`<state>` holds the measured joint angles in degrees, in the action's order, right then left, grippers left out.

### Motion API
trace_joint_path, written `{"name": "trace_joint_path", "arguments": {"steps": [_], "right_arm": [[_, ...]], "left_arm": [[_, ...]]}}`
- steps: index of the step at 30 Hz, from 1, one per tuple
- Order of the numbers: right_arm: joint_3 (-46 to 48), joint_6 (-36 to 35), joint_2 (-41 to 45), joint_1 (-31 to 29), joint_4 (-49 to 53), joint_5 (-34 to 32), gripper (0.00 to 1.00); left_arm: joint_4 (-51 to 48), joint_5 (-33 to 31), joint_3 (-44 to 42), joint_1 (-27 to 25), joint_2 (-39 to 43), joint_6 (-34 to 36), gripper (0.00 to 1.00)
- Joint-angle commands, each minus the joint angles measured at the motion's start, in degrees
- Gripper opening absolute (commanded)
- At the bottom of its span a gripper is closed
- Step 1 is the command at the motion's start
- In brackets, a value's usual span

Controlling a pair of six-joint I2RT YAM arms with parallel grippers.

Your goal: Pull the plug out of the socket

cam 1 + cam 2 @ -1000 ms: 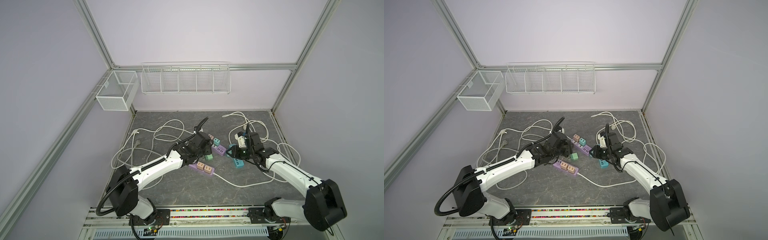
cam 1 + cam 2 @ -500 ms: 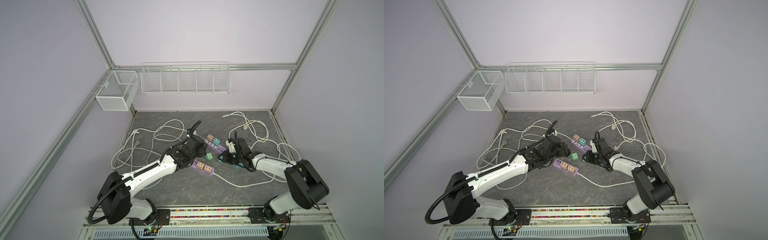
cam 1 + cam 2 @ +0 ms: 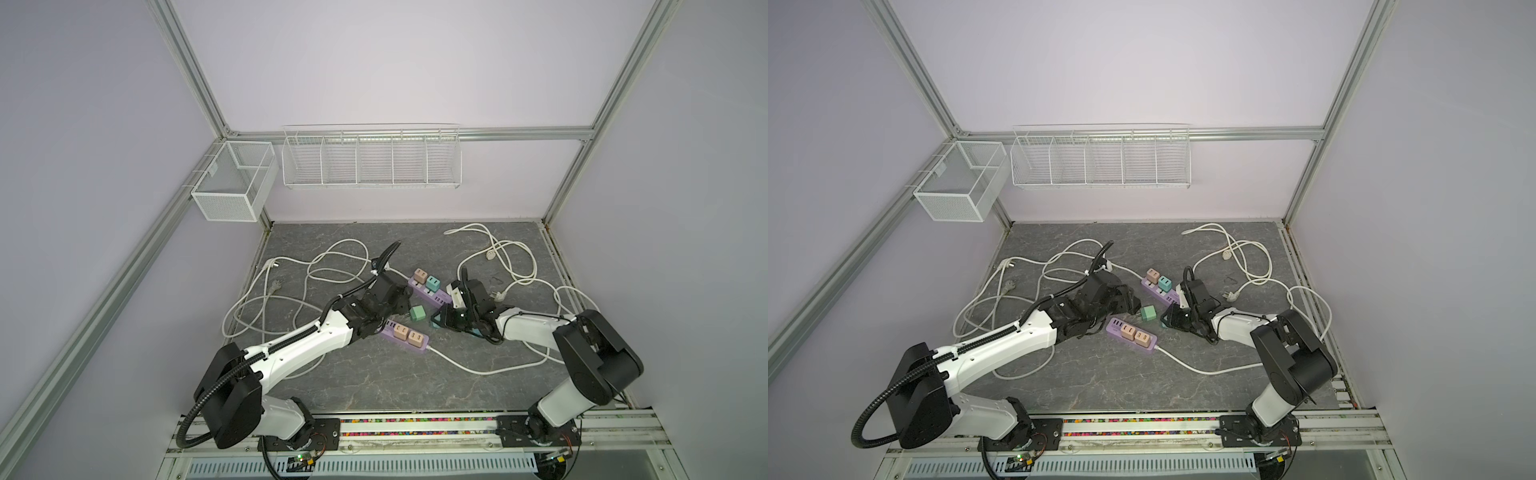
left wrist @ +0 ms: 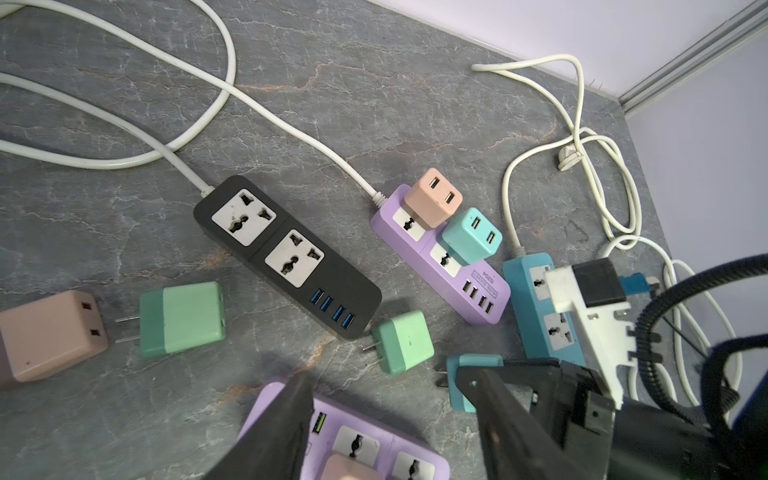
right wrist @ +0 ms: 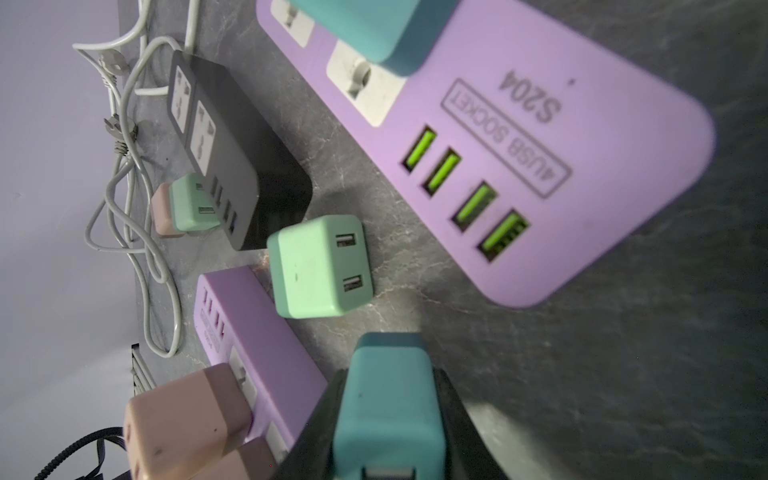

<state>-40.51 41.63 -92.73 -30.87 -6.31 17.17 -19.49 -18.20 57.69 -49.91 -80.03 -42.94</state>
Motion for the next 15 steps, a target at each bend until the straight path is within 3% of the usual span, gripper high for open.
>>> {"name": "trace_joint_path", "arguments": {"steps": [1, 15], "right_arm": [[-0.14, 0.40, -0.71, -0.48, 0.10, -1.52, 0.36], [-2.75, -4.93, 5.59, -0.35, 10.83, -8.99, 0.64]], "left_arm": [[0.63, -0.89, -0.91, 0.44, 0.31, -0.74, 0.64], [-0.18, -1.00, 0.14, 0.69, 1.10, -0.48, 0.64]]}}
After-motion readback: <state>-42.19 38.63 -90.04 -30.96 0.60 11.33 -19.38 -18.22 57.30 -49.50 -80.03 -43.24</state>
